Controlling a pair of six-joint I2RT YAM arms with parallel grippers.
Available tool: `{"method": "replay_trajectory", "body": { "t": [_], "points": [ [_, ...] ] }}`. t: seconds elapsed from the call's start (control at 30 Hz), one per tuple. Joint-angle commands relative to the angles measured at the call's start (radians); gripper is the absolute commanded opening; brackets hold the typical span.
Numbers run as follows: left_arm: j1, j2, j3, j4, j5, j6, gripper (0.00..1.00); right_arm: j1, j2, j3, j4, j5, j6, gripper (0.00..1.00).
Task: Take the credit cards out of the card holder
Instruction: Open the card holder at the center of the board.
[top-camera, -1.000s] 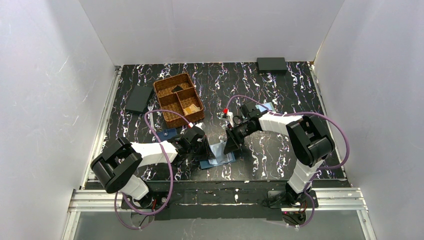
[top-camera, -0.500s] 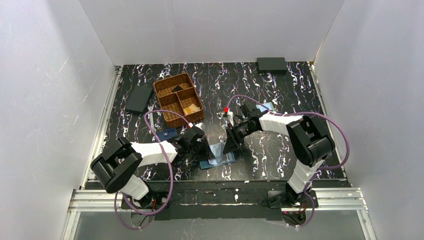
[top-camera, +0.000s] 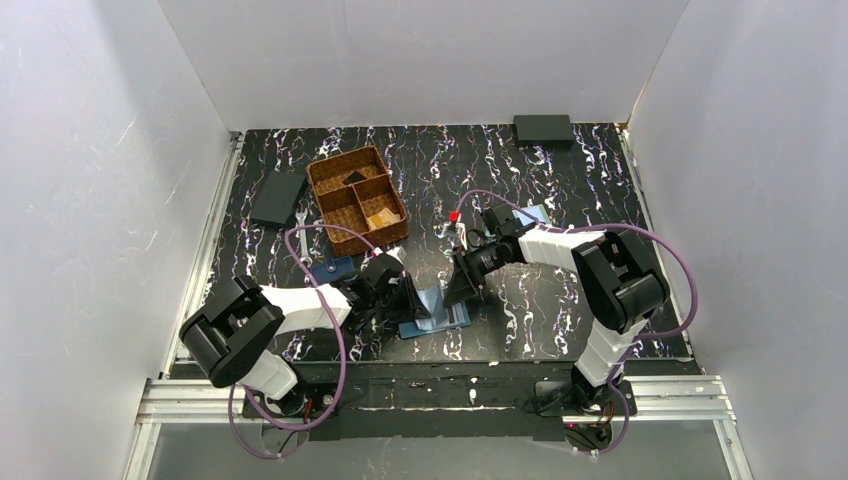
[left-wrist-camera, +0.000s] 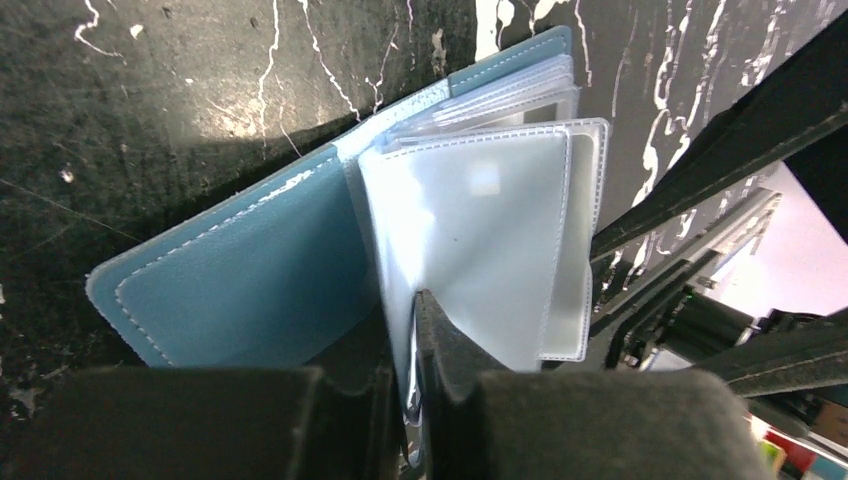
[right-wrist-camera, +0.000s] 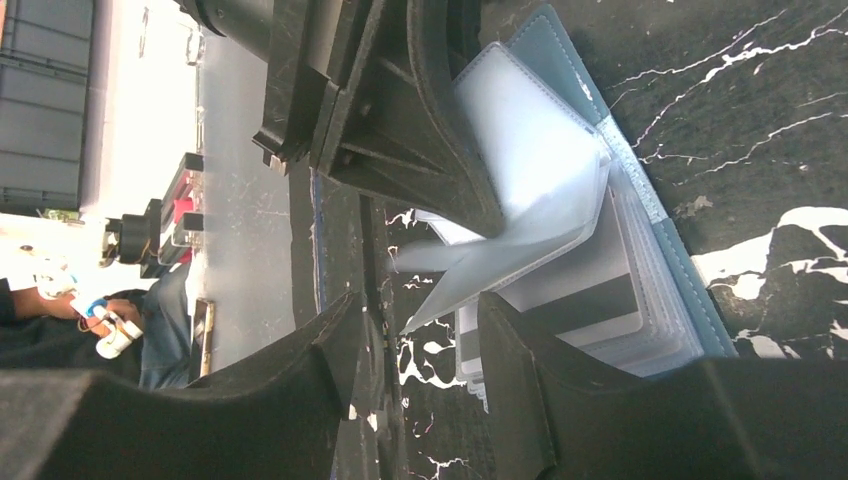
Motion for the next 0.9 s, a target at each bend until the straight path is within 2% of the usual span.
{"method": "replay_trajectory", "body": {
  "t": [0.0,0.4,0.53,0.57,0.63,0.67,0.87],
  "points": [
    [0.011,-0.039,-0.057,-0.018,0.039,-0.001,0.12,0.012,0.012,-0.008,0.042,-0.055,0.029,0.55],
    [0.023,-0.147,-0.113,0.031,0.095,0.056,0.52,0.043,0.059,0.018,0.052,-0.126,0.056,0.55],
    [0.023,-0.141,-0.114,0.040,0.112,0.068,0.58,0.055,0.077,0.031,0.051,-0.145,0.064,0.54],
    [0.024,-0.136,-0.113,0.043,0.115,0.069,0.56,0.055,0.078,0.034,0.052,-0.144,0.064,0.54],
    [0.024,-0.121,-0.116,0.043,0.104,0.061,0.30,0.054,0.069,0.046,0.032,-0.121,0.041,0.54],
    [0.026,-0.111,-0.119,0.043,0.098,0.050,0.23,0.054,0.060,0.053,-0.003,-0.094,0.018,0.54],
    [0.038,-0.025,-0.110,0.041,0.095,0.025,0.03,0.048,0.010,0.034,0.001,0.036,0.002,0.55]
  ]
}}
